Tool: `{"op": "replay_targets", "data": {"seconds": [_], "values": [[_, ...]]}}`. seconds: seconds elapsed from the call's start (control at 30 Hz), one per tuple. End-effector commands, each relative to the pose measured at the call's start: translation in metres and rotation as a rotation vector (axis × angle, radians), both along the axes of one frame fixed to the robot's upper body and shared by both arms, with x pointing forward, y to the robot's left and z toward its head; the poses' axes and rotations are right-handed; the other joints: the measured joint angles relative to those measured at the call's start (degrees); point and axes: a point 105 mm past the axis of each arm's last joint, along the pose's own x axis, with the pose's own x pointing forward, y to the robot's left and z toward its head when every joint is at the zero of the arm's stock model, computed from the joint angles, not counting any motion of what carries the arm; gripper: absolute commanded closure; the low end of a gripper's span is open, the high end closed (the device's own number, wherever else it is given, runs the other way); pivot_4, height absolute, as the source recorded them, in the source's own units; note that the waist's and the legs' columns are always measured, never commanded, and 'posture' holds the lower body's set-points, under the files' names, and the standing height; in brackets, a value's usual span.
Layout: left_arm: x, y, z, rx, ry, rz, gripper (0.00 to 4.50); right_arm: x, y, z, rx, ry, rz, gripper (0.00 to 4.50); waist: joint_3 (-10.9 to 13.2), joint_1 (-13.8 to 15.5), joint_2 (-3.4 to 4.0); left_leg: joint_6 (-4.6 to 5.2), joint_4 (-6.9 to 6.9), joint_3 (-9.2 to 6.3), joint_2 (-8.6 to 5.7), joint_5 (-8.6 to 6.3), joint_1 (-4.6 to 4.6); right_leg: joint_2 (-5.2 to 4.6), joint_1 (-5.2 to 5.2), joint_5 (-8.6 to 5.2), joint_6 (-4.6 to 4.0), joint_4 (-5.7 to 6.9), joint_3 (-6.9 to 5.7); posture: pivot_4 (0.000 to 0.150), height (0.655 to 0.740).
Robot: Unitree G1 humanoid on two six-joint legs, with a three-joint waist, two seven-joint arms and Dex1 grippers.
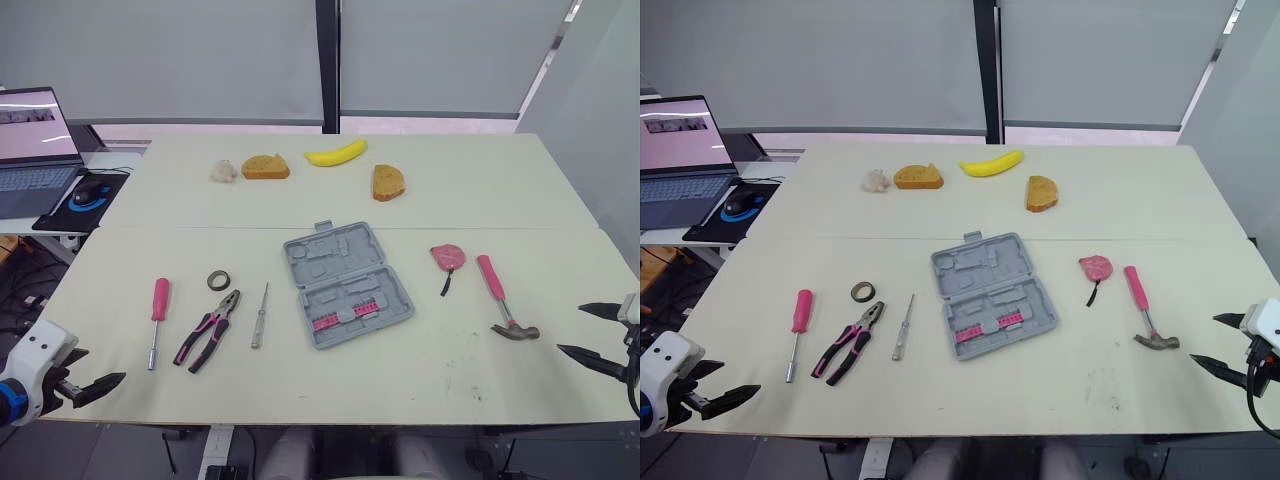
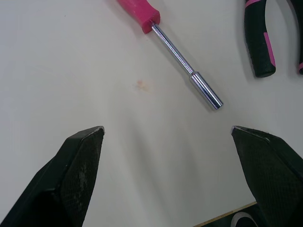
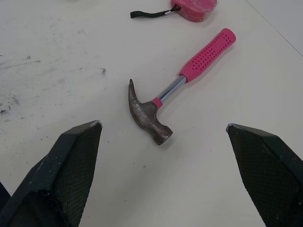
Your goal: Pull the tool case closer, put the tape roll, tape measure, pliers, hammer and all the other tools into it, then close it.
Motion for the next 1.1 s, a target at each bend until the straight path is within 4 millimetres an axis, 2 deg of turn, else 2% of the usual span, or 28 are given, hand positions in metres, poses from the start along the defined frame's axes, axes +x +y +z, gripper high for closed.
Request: {"op": "replay_targets", "data": {"seconds": [0.03, 0.27, 0.5, 0.8, 1.1], "values": [[0.003, 0.007, 0.018, 0.036, -0.043, 0.004, 0.04, 0.000, 0.002, 0.005, -0.015, -0.026, 0.017, 0.00, 0.00, 0.00, 0.00, 0.00, 0.00, 0.00, 0.00, 0.00, 0.00, 0.00, 0.00, 0.00, 0.00, 0.00, 0.00, 0.150, 0.7361], [0.006, 0.010, 0.018, 0.079, -0.058, -0.002, 0.04, -0.001, -0.002, 0.001, -0.025, -0.024, -0.004, 0.00, 0.00, 0.01, 0.00, 0.00, 0.00, 0.00, 0.00, 0.00, 0.00, 0.00, 0.00, 0.00, 0.00, 0.00, 0.00, 0.150, 0.7361], [0.011, 0.005, 0.021, 0.012, -0.110, -0.012, 0.04, 0.000, -0.001, 0.000, -0.010, -0.034, -0.020, 0.00, 0.00, -0.01, 0.00, 0.00, 0.00, 0.01, 0.00, 0.00, 0.00, 0.00, 0.00, 0.00, 0.00, 0.00, 0.01, 0.150, 0.7361], [0.002, 0.004, 0.014, -0.018, -0.097, 0.016, 0.04, -0.002, -0.001, 0.000, -0.017, -0.055, -0.025, 0.00, 0.00, 0.00, 0.00, 0.00, -0.02, 0.01, 0.00, 0.00, 0.00, 0.00, -0.01, 0.00, 0.00, 0.00, 0.01, 0.150, 0.7361], [-0.005, -0.005, 0.008, -0.072, -0.065, 0.012, 0.04, -0.002, -0.004, 0.003, -0.039, -0.064, -0.038, 0.00, 0.00, -0.01, 0.00, 0.00, -0.01, 0.02, 0.00, 0.00, 0.01, 0.00, -0.01, 0.00, 0.00, 0.00, 0.02, 0.150, 0.7361]]}}
